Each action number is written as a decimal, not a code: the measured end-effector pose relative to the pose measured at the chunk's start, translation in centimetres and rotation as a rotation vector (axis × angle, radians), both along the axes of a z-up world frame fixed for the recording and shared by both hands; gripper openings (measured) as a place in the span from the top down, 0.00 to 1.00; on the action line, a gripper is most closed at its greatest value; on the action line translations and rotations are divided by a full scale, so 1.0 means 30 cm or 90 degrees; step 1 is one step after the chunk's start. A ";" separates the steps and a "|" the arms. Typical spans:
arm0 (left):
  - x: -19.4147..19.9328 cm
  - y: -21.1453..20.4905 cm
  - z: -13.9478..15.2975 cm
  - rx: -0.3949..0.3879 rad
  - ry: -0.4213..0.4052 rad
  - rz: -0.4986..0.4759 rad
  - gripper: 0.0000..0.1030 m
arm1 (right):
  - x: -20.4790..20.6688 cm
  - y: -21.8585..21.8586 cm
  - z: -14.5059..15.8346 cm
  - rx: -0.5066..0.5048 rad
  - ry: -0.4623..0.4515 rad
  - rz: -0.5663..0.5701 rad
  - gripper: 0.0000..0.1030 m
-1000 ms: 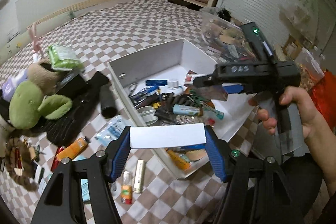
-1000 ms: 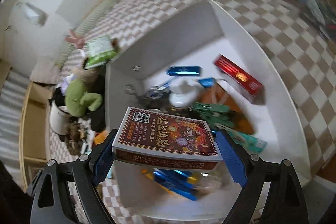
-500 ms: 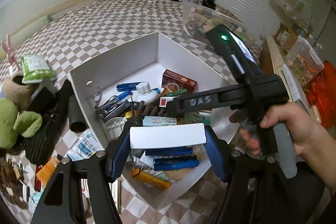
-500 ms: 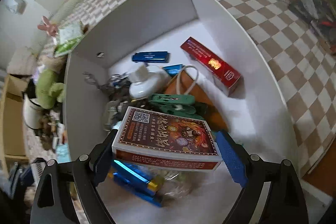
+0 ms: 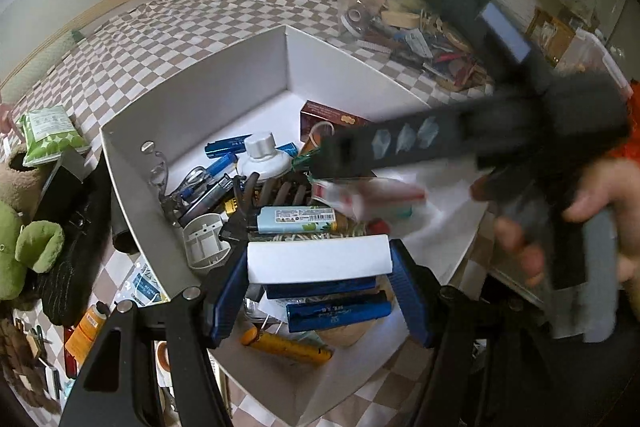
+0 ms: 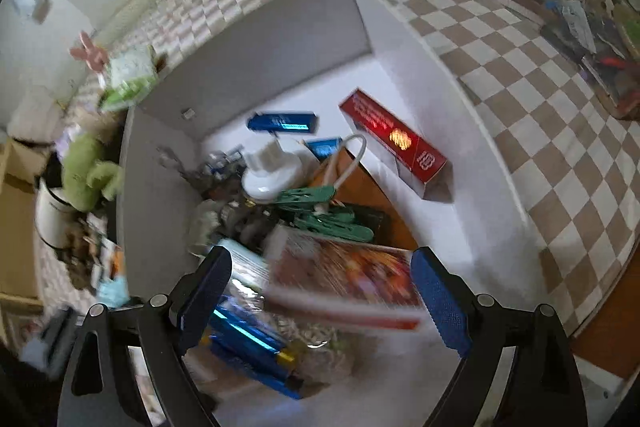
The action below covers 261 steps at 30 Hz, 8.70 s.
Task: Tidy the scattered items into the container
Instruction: 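Open the right tool to drop the red card box into the box, then lower the white block into the box and open the left tool, then lift both open tools out of the box and move back over the items, then lower the right tool onto the gold lighter and close on it, then lower the left tool and grasp the black lighter case among the lighters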
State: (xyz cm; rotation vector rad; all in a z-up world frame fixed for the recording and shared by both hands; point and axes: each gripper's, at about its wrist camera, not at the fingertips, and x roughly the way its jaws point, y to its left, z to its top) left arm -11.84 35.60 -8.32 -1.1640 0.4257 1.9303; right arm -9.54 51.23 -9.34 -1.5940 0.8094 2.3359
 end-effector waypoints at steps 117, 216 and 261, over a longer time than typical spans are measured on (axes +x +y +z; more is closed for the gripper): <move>-0.026 -0.773 0.239 0.017 0.176 0.341 0.00 | 0.027 -0.634 0.312 0.295 0.258 0.254 0.00; 0.085 -1.410 -0.330 -0.039 -0.125 0.243 0.37 | -0.003 -1.649 -0.394 0.057 0.029 0.987 0.20; 0.053 -1.366 -0.063 0.013 -0.055 0.348 0.77 | -0.050 -1.313 -0.098 0.077 0.087 0.787 0.20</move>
